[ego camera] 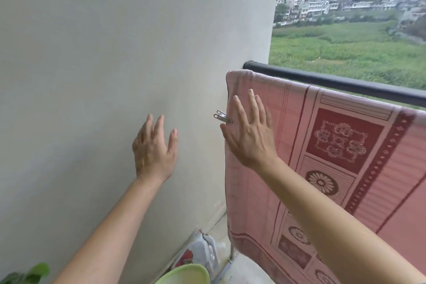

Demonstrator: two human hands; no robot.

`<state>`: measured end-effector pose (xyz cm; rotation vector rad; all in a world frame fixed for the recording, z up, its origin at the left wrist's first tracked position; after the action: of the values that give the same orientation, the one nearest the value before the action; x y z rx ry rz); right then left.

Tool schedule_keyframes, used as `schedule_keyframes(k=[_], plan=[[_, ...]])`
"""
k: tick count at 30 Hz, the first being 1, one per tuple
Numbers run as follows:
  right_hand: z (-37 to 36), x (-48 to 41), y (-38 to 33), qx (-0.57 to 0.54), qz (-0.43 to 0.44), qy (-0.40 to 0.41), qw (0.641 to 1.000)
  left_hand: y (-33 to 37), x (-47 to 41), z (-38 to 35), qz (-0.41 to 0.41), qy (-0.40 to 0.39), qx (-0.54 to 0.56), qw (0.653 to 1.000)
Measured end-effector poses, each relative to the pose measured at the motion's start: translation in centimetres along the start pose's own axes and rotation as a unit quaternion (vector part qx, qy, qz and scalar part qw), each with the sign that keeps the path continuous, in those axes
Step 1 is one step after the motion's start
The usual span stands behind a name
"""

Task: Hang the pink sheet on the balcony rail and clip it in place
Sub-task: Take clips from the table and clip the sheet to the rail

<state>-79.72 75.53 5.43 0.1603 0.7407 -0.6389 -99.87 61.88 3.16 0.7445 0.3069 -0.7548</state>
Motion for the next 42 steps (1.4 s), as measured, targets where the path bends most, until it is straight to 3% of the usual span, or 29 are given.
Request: schedule_keyframes(k=[5,12,21,27,32,42], plan=[[4.7,7.2,2.7,0.060,-0.099,-0.040,0.992,4.7,4.7,0.7,-0.080,-0.044,0.037,0.995],[17.3,18.8,9.9,0.131,-0.211,0.004,0.969,18.8,13.4,1.1,-0.222,-0.108,0.081,0.966],[37.8,46.1,20.7,0.222,-0.376,0.059,0.898,39.0,38.5,-0.2,-0.364,-0.213,0.148,0.894],[52.9,73.0,25.1,0.281,-0.525,0.030,0.803,52.5,66.1,-1.1,-0.454,-0.359,0.134,0.804],[66.5,91.1,24.0,0.341,-0.651,0.035,0.677,62.5,86.3,3.2,-0.566,-0.412,0.161,0.695],[80.0,111.0,26.9,0.382,-0.768,0.065,0.510,78.9,111.3,7.4,-0.715,-0.380,0.226,0.542]])
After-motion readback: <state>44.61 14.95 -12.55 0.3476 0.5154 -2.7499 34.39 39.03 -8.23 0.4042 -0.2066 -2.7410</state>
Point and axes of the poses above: each hand's wrist, its own x-axis away from the middle knuckle, its own z-axis out of the back of the hand, y = z × x, the point moved 8 cm from there along -x, towards the middle knuckle, and after that the axes turned 8 degrees about z, right-handed, at the moved point
